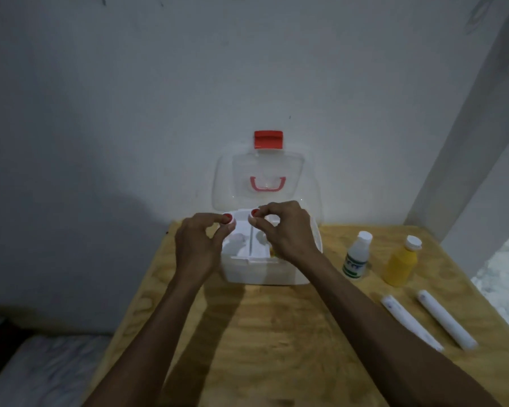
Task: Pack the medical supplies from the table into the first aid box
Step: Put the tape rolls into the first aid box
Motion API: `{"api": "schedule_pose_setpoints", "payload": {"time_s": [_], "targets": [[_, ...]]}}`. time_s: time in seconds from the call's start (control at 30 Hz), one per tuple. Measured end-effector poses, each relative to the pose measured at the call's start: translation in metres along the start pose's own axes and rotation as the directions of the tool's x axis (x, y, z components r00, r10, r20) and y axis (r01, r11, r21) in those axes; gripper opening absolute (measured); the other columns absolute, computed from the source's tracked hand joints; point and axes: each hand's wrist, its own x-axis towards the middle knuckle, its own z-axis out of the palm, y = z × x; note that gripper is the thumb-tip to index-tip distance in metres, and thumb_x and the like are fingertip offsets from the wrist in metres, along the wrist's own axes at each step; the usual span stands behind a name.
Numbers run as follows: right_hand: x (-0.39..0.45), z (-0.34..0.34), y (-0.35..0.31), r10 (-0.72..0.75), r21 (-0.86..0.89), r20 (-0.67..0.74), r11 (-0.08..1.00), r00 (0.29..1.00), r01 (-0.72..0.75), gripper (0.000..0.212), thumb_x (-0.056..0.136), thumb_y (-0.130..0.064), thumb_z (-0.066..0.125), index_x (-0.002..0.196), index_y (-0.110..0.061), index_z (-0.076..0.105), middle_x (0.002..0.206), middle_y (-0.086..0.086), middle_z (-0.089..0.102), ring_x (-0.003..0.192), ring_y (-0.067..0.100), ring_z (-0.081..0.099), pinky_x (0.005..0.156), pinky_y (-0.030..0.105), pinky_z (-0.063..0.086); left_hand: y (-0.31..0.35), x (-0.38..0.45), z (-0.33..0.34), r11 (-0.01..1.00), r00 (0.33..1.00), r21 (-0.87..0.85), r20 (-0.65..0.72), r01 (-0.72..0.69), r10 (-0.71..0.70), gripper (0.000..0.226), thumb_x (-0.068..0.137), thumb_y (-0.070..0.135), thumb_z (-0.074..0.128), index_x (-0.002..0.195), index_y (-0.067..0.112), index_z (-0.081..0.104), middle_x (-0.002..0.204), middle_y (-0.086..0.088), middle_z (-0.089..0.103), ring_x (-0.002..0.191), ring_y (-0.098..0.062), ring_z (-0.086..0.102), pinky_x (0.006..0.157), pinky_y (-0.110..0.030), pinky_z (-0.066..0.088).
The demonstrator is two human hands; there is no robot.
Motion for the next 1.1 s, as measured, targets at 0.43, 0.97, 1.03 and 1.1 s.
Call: {"api": "schedule_pose_setpoints", "payload": {"time_s": [0.43,0.97,1.03,1.1], "targets": [[0.036,0.048,0.019,-0.033,-0.202,0.198,0.977,0.980,0.074,0.018,0.084,-0.036,0.072,0.095,-0.023,0.079,0.096,-0.005,0.075,0.084,0.012,0.061,0.087,0.041,0.052,-0.019,0.027,0.018,0.988,0.993,0.152,0.113,0.009,-0.026,0.020,0.080,0.027,0.078,0.096,0.015,0.079,0.107,-0.006,0.074,0.092,-0.019,0.067,0.076,-0.023,0.045],[0.036,0.051,0.024,-0.036,-0.239,0.216,0.967,0.976,0.088,0.019,0.083,-0.036,0.073,0.097,-0.023,0.079,0.098,-0.005,0.075,0.095,0.012,0.055,0.090,0.035,0.045,-0.028,0.034,0.022,0.975,0.962,0.184,0.217,0.127,-0.166,0.027,0.082,0.029,0.076,0.106,0.018,0.076,0.123,-0.005,0.068,0.101,-0.021,0.065,0.071,-0.021,0.043],[0.035,0.050,0.022,-0.045,-0.215,0.213,0.972,0.976,0.092,0.018,0.084,-0.034,0.073,0.097,-0.022,0.079,0.097,-0.005,0.075,0.091,0.012,0.059,0.090,0.035,0.048,-0.028,0.033,0.022,0.974,0.963,0.190,0.218,0.120,-0.161,0.025,0.083,0.027,0.075,0.107,0.019,0.076,0.125,-0.005,0.067,0.103,-0.022,0.065,0.071,-0.021,0.044],[0.035,0.048,0.020,-0.044,-0.198,0.217,0.976,0.975,0.088,0.018,0.084,-0.033,0.074,0.096,-0.022,0.079,0.096,-0.004,0.076,0.088,0.012,0.063,0.089,0.035,0.052,-0.028,0.033,0.023,0.976,0.964,0.190,0.220,0.110,-0.152,0.024,0.084,0.026,0.073,0.108,0.020,0.076,0.125,-0.005,0.067,0.104,-0.022,0.065,0.074,-0.022,0.045]]}}
